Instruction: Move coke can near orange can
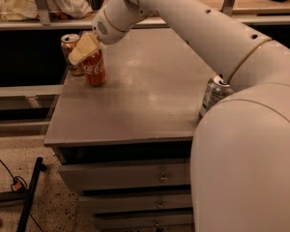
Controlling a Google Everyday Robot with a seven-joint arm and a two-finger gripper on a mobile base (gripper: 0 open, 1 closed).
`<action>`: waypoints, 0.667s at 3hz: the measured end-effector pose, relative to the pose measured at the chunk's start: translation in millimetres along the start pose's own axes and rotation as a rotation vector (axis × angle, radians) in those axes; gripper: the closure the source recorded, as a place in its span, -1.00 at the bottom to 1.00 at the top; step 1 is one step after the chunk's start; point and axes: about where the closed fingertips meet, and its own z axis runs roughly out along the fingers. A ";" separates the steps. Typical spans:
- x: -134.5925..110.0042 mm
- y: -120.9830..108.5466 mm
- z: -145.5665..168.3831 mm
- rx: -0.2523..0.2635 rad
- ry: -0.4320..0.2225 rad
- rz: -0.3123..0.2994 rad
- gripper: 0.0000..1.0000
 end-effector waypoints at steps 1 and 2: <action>-1.3 -8.9 -14.3 0.023 -0.066 0.009 -1.00; 1.5 -23.1 -38.6 0.008 -0.141 -0.012 -1.00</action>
Offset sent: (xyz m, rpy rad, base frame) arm 0.0197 -0.0836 0.0552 0.2140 -0.1843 0.0334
